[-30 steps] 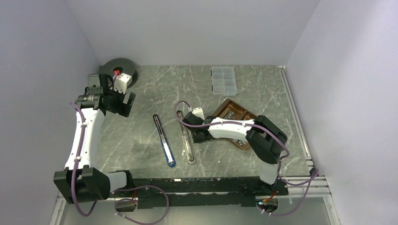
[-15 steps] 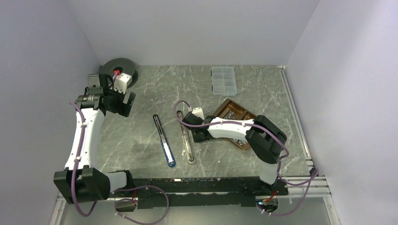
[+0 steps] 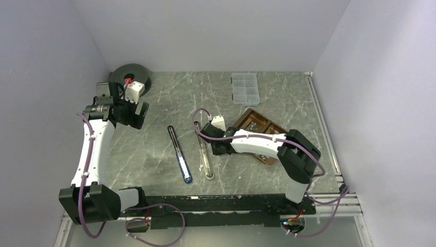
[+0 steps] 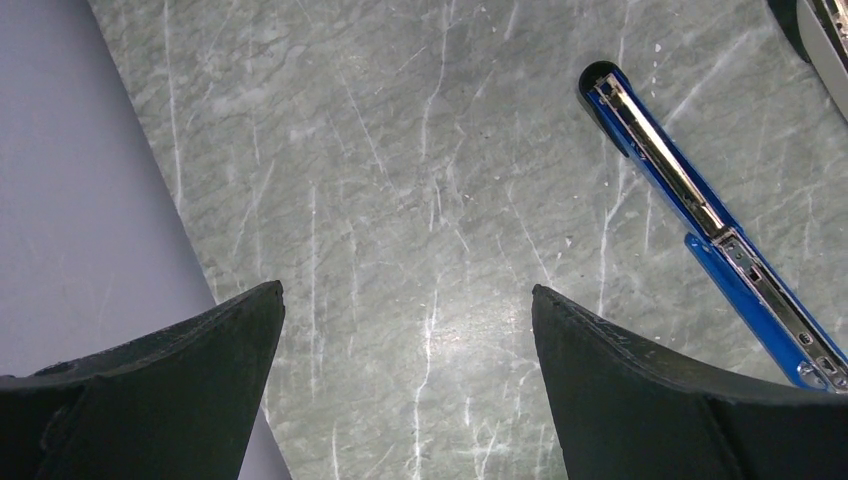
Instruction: Load the staples into the stapler
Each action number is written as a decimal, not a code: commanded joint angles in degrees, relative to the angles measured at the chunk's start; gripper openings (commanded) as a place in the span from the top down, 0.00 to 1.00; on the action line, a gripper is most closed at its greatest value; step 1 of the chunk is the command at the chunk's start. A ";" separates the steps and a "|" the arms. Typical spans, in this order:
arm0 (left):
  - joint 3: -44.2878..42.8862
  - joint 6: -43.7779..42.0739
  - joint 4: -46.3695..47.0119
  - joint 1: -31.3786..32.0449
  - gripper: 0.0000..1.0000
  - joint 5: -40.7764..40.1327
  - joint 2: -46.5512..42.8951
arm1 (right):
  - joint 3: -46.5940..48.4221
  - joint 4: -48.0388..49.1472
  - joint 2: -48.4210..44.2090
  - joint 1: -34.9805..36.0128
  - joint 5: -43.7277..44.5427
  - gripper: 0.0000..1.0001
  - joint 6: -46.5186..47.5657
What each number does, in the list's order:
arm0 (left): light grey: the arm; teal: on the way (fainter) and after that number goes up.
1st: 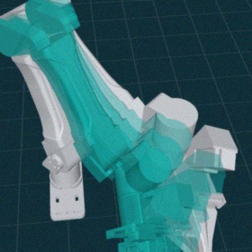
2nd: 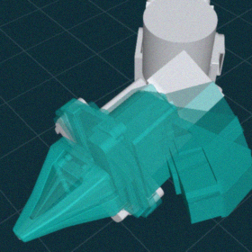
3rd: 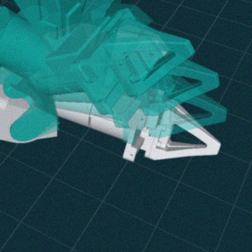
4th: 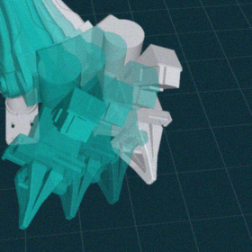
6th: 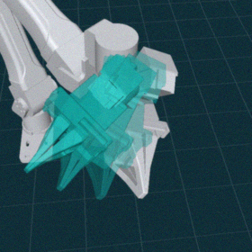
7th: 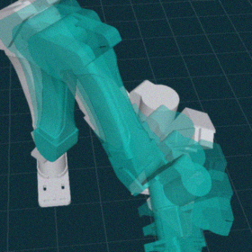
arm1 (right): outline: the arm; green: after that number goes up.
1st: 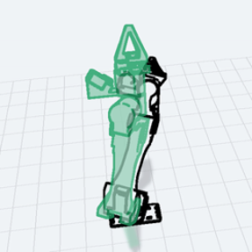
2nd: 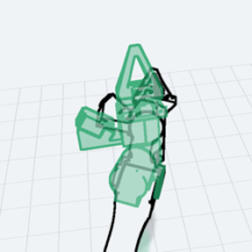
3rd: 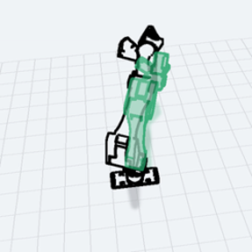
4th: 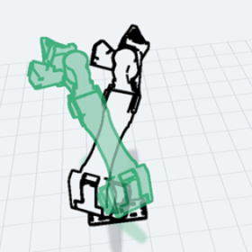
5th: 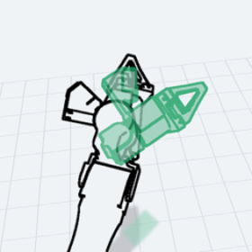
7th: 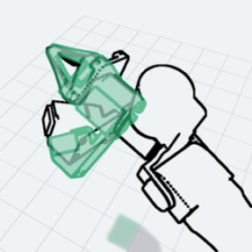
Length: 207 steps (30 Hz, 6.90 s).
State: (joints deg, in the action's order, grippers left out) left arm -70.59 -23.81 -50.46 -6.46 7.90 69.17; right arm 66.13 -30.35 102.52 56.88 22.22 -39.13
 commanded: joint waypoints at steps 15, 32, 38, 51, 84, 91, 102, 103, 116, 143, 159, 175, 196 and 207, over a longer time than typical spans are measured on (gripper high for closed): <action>4.99 5.98 -0.97 -0.08 0.00 9.76 3.86 | 10.34 4.79 -1.04 20.02 27.10 1.00 -6.07; 8.61 5.33 0.16 -0.10 0.01 9.32 2.73 | 8.89 23.93 7.10 27.26 36.05 1.00 1.64; 8.54 5.57 0.54 -0.12 0.01 9.25 2.89 | 5.44 28.96 7.65 27.35 33.74 1.00 2.65; 8.31 5.62 0.77 -0.11 0.01 8.53 2.99 | 0.35 35.75 6.07 27.40 28.59 1.00 3.46; 8.21 5.09 1.09 -0.12 0.01 7.83 1.85 | 1.55 34.82 8.09 27.36 26.61 1.00 2.58; 8.01 5.36 1.28 -0.13 0.01 7.79 1.94 | 1.50 34.48 8.46 27.27 26.53 1.00 2.17; 7.92 5.36 1.33 -0.13 0.00 7.75 1.86 | 1.28 34.26 8.71 27.32 26.34 1.00 1.97; 7.95 5.28 1.37 -0.12 0.01 7.74 1.85 | 1.35 34.20 8.74 27.32 26.38 1.00 1.88; 7.97 5.22 1.47 -0.12 0.01 7.73 1.27 | 1.19 33.03 9.03 27.31 26.82 1.00 0.86; 6.60 5.37 0.68 -0.13 0.01 7.92 2.55 | -0.90 33.60 7.61 27.26 25.88 1.00 0.90; 6.77 5.20 0.86 -0.06 0.01 7.66 2.49 | -2.50 34.61 5.80 28.49 26.11 1.00 1.79; 7.37 5.01 1.12 -0.07 0.01 7.23 2.20 | -3.17 35.93 3.80 29.55 28.07 1.00 2.97; 7.83 4.91 1.48 -0.13 0.01 7.08 2.27 | -3.55 35.11 4.74 30.31 28.33 1.00 1.64; 7.39 5.07 1.35 -0.11 0.01 7.04 2.28 | -4.21 35.01 5.59 29.79 27.29 1.00 0.38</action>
State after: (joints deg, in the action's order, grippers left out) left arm -62.06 -20.23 -50.35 -6.46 15.05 72.05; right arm 62.54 4.40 108.51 86.87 49.39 -37.34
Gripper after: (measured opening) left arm 0.994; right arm 0.178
